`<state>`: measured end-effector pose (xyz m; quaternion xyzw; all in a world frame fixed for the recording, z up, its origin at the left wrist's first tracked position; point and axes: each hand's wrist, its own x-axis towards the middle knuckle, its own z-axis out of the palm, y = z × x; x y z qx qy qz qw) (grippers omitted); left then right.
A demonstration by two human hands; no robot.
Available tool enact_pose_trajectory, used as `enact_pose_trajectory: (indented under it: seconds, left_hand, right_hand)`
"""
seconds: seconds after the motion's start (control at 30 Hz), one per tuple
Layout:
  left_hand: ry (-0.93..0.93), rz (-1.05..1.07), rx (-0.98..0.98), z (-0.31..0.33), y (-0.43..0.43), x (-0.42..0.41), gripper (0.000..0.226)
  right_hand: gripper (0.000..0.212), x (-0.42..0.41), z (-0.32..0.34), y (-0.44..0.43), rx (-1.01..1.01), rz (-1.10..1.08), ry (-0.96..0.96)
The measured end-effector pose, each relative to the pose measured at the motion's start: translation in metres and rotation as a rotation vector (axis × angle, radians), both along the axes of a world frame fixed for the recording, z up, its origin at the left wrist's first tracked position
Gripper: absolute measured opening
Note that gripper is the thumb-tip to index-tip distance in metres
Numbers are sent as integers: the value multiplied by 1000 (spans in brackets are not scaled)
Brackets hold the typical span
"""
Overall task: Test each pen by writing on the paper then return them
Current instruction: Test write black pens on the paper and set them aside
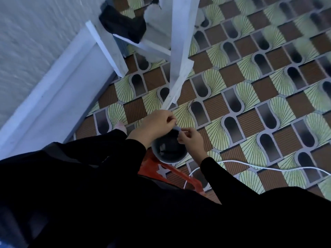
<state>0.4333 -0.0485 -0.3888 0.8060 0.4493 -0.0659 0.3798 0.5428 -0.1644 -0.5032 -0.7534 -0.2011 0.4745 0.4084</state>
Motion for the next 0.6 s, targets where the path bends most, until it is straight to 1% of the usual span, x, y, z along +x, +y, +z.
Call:
enact_pose_trajectory:
  seconds: [0.07,0.17,0.27,0.33,0.4,0.47,0.53,0.6]
  left_hand:
    - [-61,97,37,17,0,-5,19]
    - [-209,203,123,54,-3,-11,19]
    - [-338,241,247,106,-16,-17,17]
    - [-433,244,361,151,-26,-25,15]
    - [-518,193,569,203,-39,-39,15]
    - [-553,122,847,259,-54,-59,18]
    - [-530,86,1086,309,-72,-83,20]
    - [-477,108,1247,347,-85,-110,18]
  right_hand:
    - [10,5,29,7,116,-29,13]
    - [18,7,79,13,298,-20,20]
    - [20,4,140,22,484,13,50]
    - [19,-2,189,34,647,52,27]
    - [17,-10,241,45,810,68,-33]
    - [18,-21,294,52,984,88,-92]
    - [20,-34,341,56,1135,131,-135]
    - [19,-50,381,60,1268,216,-187]
